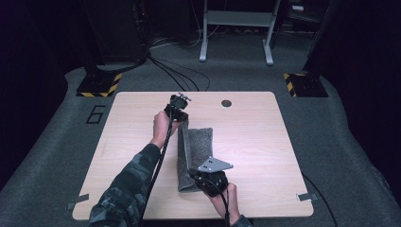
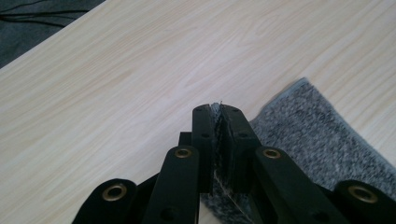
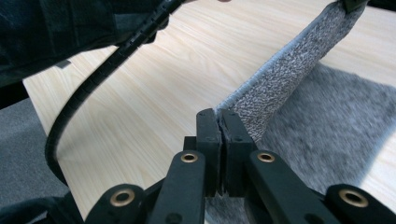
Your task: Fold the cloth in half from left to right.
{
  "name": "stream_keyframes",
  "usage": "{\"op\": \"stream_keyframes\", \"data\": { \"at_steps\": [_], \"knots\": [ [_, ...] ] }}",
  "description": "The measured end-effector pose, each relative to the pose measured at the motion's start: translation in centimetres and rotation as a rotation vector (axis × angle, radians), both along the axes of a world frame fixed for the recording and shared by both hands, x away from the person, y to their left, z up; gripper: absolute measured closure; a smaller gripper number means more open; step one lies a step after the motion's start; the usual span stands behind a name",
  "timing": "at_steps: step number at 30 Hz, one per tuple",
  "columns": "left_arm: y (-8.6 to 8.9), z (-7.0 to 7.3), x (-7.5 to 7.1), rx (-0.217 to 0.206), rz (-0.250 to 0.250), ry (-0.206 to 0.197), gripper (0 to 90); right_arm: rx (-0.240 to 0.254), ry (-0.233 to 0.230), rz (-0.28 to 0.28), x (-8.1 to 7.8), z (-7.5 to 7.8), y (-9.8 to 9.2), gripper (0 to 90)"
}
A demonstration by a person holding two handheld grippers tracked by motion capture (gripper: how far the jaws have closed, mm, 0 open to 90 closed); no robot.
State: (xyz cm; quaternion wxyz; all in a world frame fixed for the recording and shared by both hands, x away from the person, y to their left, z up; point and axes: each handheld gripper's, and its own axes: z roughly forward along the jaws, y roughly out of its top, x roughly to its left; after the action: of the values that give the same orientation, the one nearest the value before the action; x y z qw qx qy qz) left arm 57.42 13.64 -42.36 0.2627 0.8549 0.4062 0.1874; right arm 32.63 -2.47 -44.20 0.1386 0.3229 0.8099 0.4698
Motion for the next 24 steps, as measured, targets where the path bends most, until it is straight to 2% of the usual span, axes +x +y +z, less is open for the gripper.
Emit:
{"op": "stream_keyframes", "data": {
  "at_steps": [5, 9, 12, 18, 24],
  "knots": [
    [-1.2, -0.7, 0.3, -0.017, -0.012, 0.004, 84.3, -0.03, 0.021, -0.031, 0.0, -0.9, -0.9, 88.1],
    [-2.0, -1.2, 0.5, -0.012, -0.025, 0.006, 84.2, -0.047, 0.041, -0.059, 0.0, -1.5, -1.6, 88.1],
    [-2.6, -1.6, 0.4, -0.033, -0.024, 0.008, 84.2, -0.057, 0.05, -0.068, 0.0, -1.9, -2.1, 88.0],
    [-3.9, -1.9, 0.3, -0.031, -0.048, 0.012, 84.2, -0.058, 0.054, -0.078, -0.4, -2.1, -3.0, 87.9],
    [-4.9, -2.6, 0.5, -0.031, -0.052, 0.023, 83.8, -0.053, 0.087, -0.116, -0.2, -2.7, -3.8, 87.6]
  ]
}}
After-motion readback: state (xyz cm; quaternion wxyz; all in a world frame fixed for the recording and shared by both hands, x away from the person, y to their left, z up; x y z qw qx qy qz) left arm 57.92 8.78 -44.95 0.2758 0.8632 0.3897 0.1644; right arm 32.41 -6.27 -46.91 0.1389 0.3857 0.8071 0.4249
